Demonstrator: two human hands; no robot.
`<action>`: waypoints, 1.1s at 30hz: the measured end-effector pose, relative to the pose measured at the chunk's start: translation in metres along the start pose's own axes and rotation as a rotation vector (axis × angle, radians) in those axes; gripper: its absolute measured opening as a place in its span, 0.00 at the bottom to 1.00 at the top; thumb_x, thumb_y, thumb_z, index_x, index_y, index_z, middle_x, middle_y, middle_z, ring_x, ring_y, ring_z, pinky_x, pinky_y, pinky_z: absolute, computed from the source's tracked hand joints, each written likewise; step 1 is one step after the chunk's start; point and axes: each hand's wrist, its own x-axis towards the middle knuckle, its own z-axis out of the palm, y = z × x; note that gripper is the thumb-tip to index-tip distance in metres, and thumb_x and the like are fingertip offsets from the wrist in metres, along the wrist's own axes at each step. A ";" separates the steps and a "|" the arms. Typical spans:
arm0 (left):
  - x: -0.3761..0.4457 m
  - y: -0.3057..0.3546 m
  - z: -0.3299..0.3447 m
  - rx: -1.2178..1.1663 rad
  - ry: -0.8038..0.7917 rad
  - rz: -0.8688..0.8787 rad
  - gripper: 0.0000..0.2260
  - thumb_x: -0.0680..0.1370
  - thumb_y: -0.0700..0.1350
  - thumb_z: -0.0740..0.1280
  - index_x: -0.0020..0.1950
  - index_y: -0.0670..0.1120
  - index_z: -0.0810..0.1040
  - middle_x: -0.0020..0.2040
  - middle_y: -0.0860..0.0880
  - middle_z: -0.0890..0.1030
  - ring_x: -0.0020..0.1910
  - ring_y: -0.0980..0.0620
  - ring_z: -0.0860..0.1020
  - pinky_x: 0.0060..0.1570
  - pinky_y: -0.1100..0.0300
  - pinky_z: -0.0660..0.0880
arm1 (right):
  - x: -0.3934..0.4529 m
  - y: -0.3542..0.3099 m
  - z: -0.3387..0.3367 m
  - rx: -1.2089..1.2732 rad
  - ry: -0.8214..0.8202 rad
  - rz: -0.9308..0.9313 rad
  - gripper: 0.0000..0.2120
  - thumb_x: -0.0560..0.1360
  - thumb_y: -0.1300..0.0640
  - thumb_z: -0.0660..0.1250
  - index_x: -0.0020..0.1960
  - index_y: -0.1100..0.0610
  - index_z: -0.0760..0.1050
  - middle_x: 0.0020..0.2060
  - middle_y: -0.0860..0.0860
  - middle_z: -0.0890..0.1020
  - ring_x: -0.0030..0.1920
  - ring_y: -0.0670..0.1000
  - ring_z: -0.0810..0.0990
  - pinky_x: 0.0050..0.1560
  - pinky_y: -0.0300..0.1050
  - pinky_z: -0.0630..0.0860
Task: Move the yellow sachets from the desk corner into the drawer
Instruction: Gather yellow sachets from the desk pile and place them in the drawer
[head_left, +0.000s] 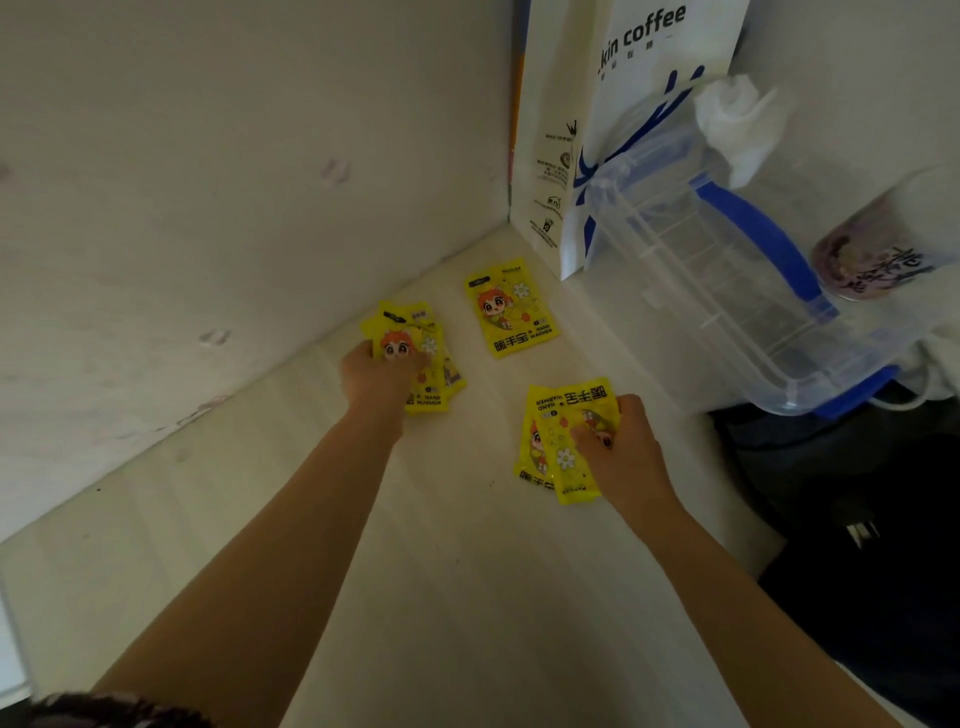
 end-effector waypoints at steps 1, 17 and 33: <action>-0.004 -0.003 -0.005 -0.038 0.000 -0.005 0.12 0.66 0.36 0.76 0.45 0.47 0.78 0.36 0.51 0.79 0.31 0.55 0.77 0.28 0.64 0.72 | 0.000 -0.001 -0.001 0.037 -0.008 -0.003 0.12 0.76 0.57 0.67 0.54 0.55 0.65 0.42 0.44 0.75 0.42 0.47 0.76 0.34 0.37 0.71; 0.010 0.027 0.017 -0.266 -0.177 0.027 0.26 0.66 0.34 0.76 0.60 0.46 0.70 0.48 0.46 0.81 0.39 0.45 0.81 0.46 0.42 0.80 | 0.113 -0.081 0.015 0.120 -0.020 -0.041 0.02 0.71 0.60 0.69 0.43 0.57 0.77 0.36 0.51 0.79 0.37 0.50 0.78 0.46 0.49 0.78; 0.028 0.028 0.056 -0.354 -0.303 -0.156 0.10 0.70 0.32 0.72 0.48 0.43 0.79 0.45 0.43 0.82 0.40 0.44 0.82 0.35 0.52 0.80 | 0.154 -0.075 0.040 0.066 0.002 0.027 0.07 0.71 0.61 0.68 0.39 0.57 0.70 0.47 0.56 0.79 0.40 0.52 0.76 0.40 0.45 0.72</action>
